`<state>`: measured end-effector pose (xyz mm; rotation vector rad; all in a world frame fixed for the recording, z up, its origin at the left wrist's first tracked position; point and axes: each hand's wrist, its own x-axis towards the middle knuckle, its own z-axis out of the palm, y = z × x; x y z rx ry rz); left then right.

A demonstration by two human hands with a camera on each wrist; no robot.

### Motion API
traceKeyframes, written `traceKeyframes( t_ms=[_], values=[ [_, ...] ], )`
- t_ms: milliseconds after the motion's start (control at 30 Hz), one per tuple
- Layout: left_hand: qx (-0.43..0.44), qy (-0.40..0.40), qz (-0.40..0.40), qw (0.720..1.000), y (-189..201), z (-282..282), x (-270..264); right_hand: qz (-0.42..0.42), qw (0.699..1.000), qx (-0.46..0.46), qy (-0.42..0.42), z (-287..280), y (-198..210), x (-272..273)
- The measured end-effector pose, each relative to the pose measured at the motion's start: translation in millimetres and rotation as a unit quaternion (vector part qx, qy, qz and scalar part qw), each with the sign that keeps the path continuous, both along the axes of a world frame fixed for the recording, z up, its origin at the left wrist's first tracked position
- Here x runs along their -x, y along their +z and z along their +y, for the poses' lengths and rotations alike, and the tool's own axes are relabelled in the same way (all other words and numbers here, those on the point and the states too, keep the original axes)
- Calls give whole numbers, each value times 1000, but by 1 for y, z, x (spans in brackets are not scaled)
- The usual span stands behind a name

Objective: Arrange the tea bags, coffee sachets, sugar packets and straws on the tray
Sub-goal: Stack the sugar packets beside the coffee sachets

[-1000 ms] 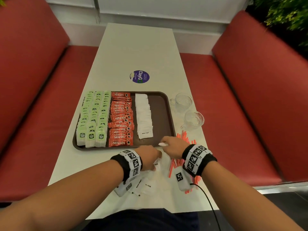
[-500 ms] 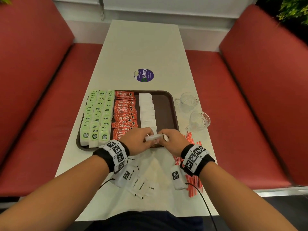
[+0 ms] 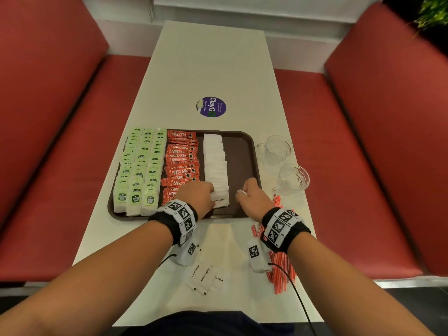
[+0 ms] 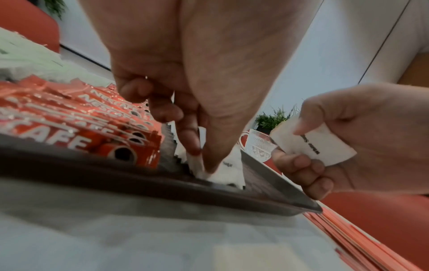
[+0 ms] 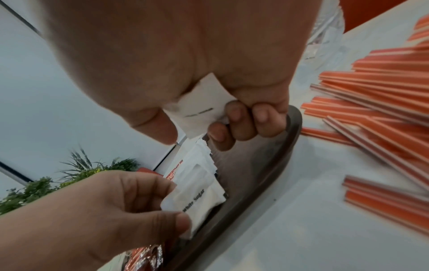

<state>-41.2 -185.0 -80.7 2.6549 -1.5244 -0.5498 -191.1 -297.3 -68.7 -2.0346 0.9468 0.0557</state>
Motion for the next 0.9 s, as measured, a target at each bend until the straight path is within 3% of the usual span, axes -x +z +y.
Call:
traceKeyframes(
  t_ms=[133,300,600,767,900],
  values=[
    [68,17,-21,997,-6,-1,5,-1,1000,-17,4,-3,-3,1],
    [29,-62,-27,997,-8,-2,9,5,1000,-14,0,-7,-7,-3],
    [29,-66,-45,996,-4,-5,4,-41,996,77,26,-17,-9,-7],
    [41,-64,43,996,8,-5,-4,-76,996,45,4,-18,-9,-9],
    [108,-29,100,989,15,-1,-7,-63,997,36,20,-14,-12,-12]
  ],
)
